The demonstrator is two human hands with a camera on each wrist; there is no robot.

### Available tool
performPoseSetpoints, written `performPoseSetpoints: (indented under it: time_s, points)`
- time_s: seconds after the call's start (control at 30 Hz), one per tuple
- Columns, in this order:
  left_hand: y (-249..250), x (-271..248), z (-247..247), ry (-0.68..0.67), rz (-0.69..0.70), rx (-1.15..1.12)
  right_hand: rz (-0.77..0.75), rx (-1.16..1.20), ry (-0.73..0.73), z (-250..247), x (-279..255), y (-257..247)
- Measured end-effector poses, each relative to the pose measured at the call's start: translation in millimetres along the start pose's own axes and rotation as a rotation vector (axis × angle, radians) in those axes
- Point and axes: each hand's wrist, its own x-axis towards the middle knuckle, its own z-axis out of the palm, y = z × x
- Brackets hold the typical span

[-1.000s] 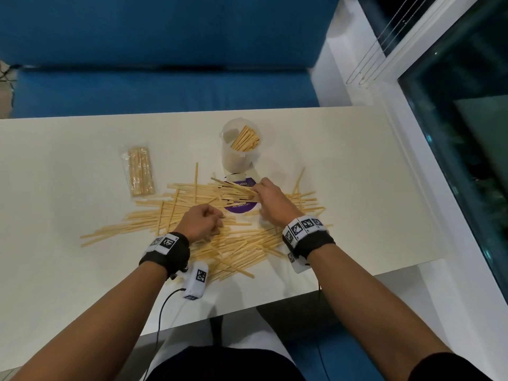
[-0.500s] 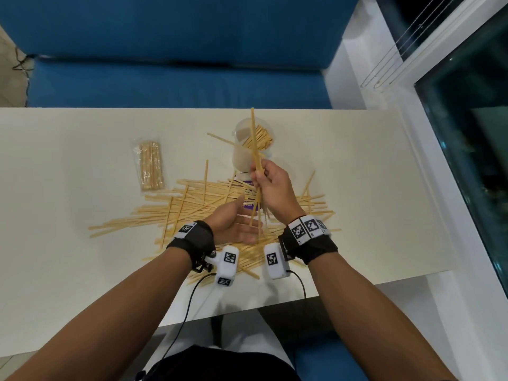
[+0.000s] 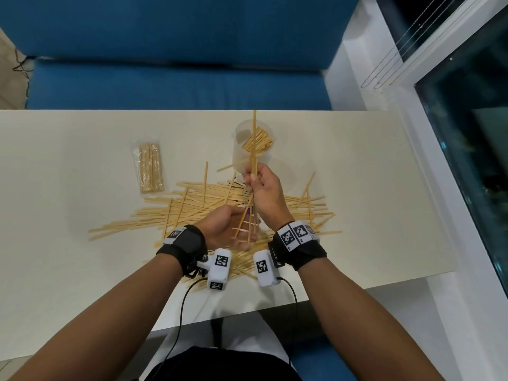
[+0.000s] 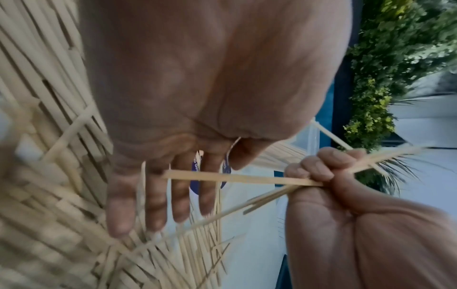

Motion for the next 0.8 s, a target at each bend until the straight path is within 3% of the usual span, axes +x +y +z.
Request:
performPoseSetpoints:
  time_s: [0.1,0.23,0.3,0.5,0.67,0.8]
  points:
    - [-1,-2,-6,0.231,0.031,0.174,0.012,-0.122,-0.064,2,-4,19]
    - [10,-16,-11,0.575,0.16,0.794,0.029,-0.232,-0.132,4,-10,36]
    - [14,-16,-18,0.679,0.236,0.905,0.065,-0.282,-0.155,5,-10,37]
    - [14,-8,-27,0.75,0.298,1.021,0.169,-0.437,-0.199,8,-3,40]
    - [5,-6,-25,0.815,0.403,1.079,0.144,-0.434,-0.168,6,2,40]
    - [9,-7,-20,0.975,0.644,1.109,0.107,-0.411,-0.192,6,3,37]
